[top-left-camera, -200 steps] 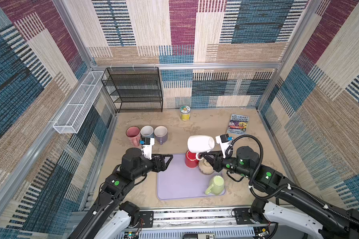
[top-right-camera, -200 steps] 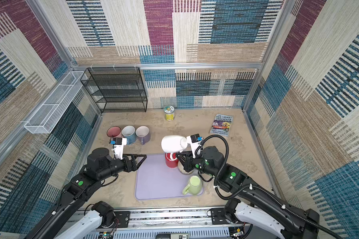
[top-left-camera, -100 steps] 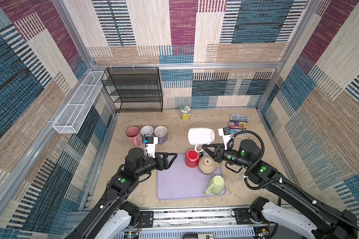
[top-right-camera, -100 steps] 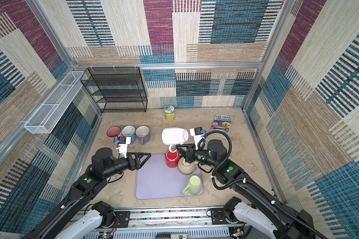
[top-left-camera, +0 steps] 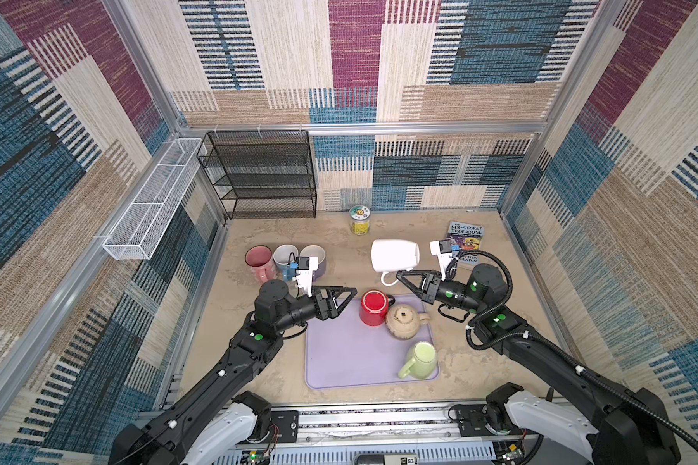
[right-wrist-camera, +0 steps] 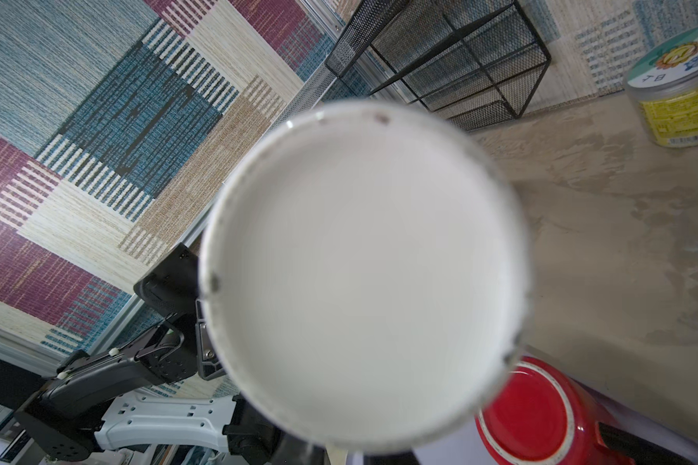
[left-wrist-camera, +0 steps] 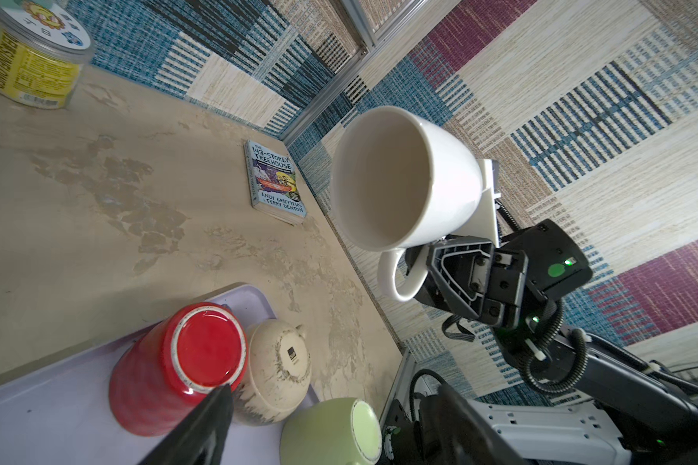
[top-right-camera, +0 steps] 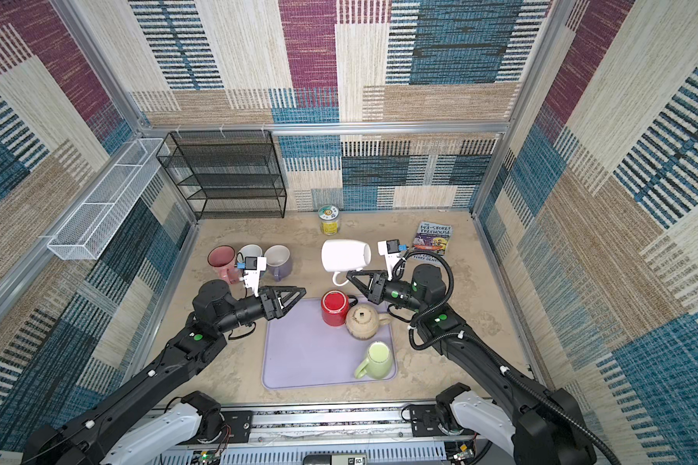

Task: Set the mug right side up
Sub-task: 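Carry the white mug toward the left gripper while the left arm reaches in, then grasp the white mug's rim with the left gripper while the right holds it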

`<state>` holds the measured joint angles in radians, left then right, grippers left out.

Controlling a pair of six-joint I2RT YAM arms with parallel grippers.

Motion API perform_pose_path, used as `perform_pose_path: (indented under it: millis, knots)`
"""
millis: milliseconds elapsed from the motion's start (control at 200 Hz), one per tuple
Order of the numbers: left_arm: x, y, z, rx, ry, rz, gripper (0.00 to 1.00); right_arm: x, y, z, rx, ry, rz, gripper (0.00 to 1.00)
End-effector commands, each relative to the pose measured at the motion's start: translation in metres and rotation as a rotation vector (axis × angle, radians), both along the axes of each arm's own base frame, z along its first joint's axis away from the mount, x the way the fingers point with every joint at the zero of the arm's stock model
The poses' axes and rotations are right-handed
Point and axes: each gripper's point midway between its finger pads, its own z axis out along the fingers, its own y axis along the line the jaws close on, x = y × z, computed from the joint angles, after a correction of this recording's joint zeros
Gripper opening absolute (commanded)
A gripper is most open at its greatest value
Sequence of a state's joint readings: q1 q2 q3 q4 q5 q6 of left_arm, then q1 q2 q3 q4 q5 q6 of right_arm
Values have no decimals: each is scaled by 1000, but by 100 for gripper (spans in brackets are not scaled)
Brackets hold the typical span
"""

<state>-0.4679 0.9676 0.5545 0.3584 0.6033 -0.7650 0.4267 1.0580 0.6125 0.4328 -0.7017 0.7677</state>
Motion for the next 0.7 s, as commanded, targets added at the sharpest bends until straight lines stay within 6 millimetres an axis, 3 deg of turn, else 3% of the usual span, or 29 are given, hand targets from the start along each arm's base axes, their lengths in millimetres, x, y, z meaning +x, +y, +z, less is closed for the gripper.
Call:
perform_pose_path:
  millis: [0,170,336,696]
  knots:
    - [1,-10,27,-109,-65,-56,82,-10,1,38,115,-129,85,0]
    - [13,-19,32,-169,-90,-71,76,-3,1,38,147,-125,108,0]
    - [24,-27,46,-232,-125,-72,62,4,3,39,174,-110,130,0]
    - [36,-55,64,-275,-154,-140,53,10,8,47,193,-120,159,0]
